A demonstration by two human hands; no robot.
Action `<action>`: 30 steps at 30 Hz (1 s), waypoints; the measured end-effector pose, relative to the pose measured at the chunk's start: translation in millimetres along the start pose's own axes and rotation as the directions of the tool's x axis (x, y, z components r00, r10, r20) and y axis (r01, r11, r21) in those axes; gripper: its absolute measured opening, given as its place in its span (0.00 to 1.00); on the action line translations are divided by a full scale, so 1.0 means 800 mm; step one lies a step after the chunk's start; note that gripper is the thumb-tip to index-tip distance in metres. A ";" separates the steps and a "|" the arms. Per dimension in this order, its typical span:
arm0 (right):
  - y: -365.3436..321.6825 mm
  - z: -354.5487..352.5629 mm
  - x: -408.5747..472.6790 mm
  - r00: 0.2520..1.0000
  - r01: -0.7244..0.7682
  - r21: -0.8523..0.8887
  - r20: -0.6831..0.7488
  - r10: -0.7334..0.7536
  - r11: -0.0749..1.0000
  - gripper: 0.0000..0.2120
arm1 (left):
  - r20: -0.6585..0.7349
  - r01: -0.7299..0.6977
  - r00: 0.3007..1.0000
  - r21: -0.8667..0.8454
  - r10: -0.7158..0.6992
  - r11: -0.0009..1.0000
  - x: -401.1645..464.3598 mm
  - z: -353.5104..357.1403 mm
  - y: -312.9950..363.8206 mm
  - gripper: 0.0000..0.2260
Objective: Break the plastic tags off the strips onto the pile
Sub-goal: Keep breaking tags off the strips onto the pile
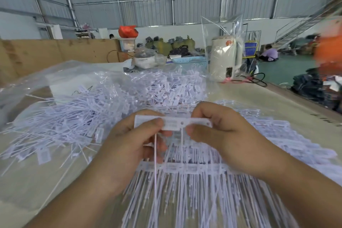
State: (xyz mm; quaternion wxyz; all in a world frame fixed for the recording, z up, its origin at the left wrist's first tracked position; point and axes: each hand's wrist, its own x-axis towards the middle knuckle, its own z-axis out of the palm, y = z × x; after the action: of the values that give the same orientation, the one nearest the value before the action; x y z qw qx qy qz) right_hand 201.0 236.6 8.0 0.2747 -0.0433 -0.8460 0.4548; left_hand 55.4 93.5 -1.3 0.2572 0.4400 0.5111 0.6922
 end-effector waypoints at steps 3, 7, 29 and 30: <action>-0.005 -0.003 0.001 0.996 -0.009 -0.029 0.088 0.011 1.000 0.02 | 0.038 -0.003 0.999 0.152 -0.003 0.988 0.001 -0.007 -0.004 0.10; -0.007 -0.009 0.005 0.968 0.030 -0.116 0.250 0.000 0.993 0.06 | 0.160 0.031 0.986 0.152 -0.055 0.988 -0.003 -0.005 -0.003 0.11; -0.003 0.019 0.000 0.947 0.053 -0.178 -0.305 -0.106 0.983 0.05 | -0.232 0.043 0.971 -0.081 -0.061 0.996 0.000 0.021 -0.008 0.16; -0.002 0.017 0.000 0.929 0.038 -0.128 -0.361 -0.082 0.991 0.04 | -0.268 0.038 0.961 -0.105 -0.065 0.994 0.002 0.011 -0.007 0.16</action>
State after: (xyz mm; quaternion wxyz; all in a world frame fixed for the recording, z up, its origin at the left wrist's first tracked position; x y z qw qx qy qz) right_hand 194.5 225.7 3.7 0.4379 -0.1176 -0.8066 0.3792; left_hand 61.8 101.2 -5.1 0.2242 0.3144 0.5179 0.7634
